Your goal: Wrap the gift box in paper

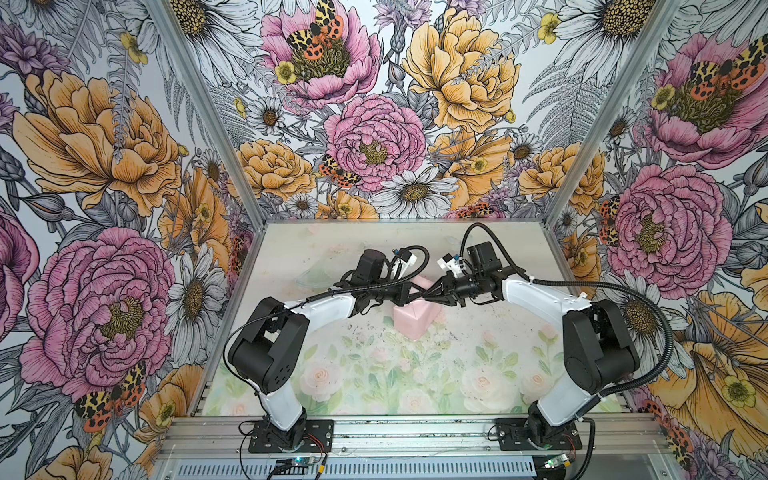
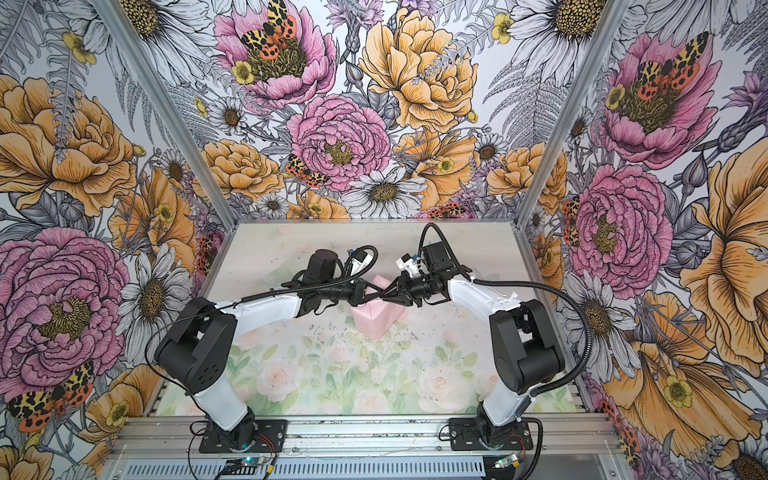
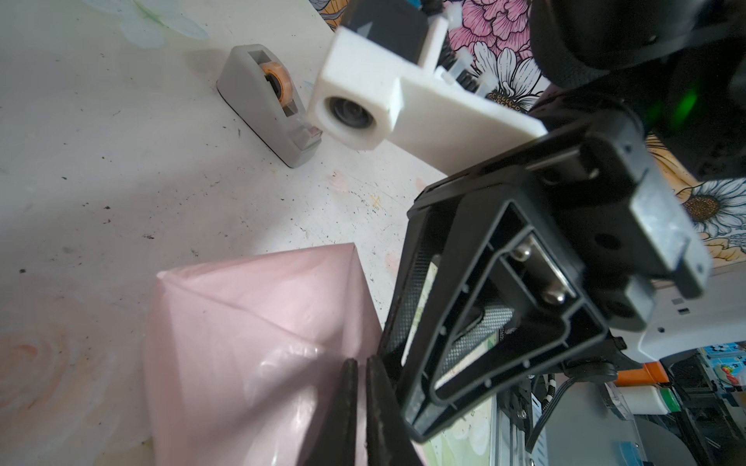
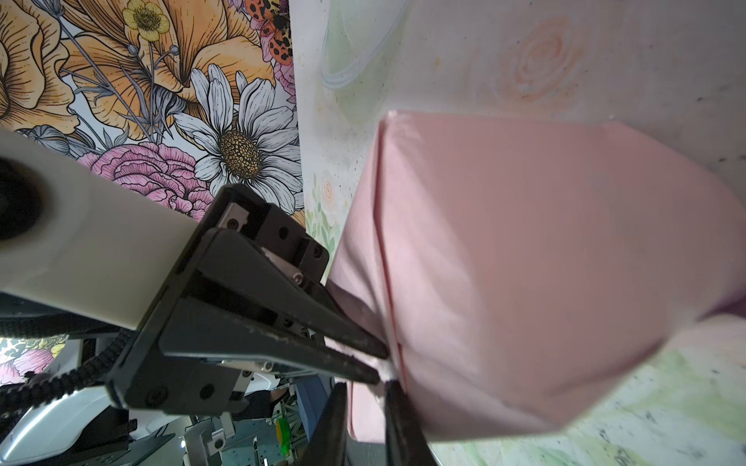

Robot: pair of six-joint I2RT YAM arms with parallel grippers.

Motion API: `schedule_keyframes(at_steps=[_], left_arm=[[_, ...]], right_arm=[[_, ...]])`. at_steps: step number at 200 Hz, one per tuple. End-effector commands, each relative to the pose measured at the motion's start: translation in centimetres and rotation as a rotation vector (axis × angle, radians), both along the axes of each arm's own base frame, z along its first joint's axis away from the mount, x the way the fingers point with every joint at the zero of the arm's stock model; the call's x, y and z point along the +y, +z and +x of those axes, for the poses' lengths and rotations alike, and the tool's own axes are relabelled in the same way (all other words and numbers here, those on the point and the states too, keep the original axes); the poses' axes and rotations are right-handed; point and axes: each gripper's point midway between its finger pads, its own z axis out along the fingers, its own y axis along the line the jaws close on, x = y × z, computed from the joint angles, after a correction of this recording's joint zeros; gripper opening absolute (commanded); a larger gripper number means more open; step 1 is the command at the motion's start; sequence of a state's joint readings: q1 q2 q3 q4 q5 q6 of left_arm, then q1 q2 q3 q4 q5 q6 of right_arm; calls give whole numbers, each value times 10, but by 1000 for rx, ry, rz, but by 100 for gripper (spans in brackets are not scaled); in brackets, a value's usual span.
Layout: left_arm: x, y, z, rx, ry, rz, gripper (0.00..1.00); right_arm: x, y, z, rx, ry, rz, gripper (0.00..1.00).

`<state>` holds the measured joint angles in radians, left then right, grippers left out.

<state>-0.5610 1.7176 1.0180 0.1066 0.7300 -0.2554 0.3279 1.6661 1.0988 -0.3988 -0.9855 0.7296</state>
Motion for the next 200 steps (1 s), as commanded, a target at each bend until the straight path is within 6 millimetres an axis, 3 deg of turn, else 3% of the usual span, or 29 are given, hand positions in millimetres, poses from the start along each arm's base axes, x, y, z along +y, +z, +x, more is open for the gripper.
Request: schedule_keyframes(at_steps=[1,128,200], left_arm=[[-4,6,3,-32,-11,-1,9],[-1,-1,15,-48,34,48,9],[-13,11,1,-76,-48,7,10]], right_arm=[[0,-7,1,33,-16,-24,20],[3,3,-5,36,-11,-9,20],[2,2,-6,38,-13,-11,20]])
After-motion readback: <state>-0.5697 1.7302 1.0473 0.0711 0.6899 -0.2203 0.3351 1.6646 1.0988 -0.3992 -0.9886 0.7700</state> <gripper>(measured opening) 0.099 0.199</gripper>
